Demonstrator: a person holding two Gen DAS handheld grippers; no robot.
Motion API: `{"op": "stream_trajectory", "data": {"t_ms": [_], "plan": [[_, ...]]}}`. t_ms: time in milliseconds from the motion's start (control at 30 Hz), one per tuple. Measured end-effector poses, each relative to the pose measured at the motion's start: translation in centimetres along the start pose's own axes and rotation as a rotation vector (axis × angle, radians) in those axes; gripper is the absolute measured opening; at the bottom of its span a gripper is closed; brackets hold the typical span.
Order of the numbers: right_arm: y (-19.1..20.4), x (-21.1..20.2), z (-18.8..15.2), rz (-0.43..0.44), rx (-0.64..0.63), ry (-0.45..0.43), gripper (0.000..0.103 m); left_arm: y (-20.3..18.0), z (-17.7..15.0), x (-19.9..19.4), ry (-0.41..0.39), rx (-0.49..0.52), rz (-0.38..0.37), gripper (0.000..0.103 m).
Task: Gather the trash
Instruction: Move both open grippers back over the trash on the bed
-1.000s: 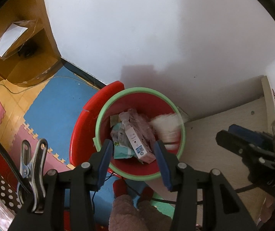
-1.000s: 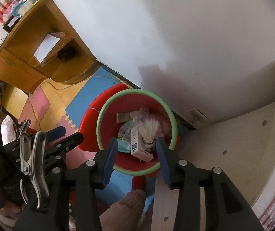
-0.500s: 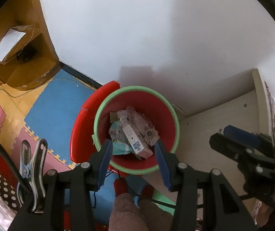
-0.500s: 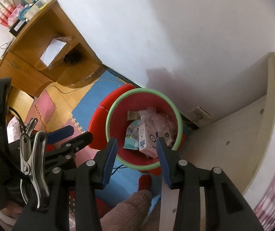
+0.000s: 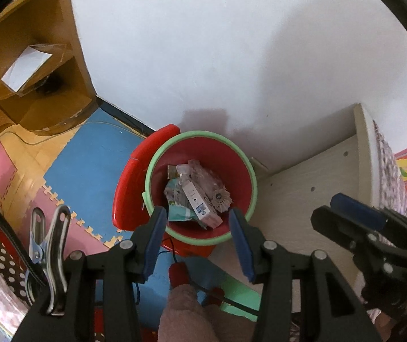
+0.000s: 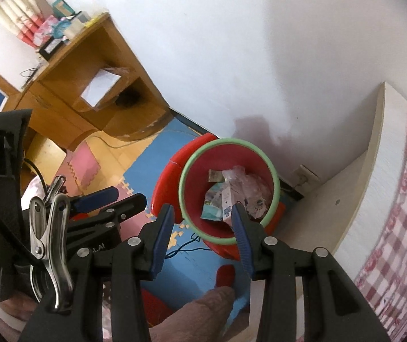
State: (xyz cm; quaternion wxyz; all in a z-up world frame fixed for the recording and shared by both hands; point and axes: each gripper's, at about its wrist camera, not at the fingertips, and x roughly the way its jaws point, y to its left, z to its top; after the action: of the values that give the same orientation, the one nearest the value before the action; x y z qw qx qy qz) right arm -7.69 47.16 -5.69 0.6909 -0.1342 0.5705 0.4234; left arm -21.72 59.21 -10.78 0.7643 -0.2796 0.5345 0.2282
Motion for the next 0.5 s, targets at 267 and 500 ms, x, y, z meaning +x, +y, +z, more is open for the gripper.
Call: {"op": "stream_trajectory", "data": {"t_ms": [267, 500], "plan": [[0.9, -3.8, -1.9, 0.050, -0.050, -0.055, 0.043, -0.8, -2.0, -4.5, -0.058, -0.024, 0.048, 0.048], [1.4, -7.4, -3.9, 0.096, -0.093, -0.096, 0.043, -2.0, -3.9, -7.7, -0.097, -0.059, 0.084, 0.048]]}}
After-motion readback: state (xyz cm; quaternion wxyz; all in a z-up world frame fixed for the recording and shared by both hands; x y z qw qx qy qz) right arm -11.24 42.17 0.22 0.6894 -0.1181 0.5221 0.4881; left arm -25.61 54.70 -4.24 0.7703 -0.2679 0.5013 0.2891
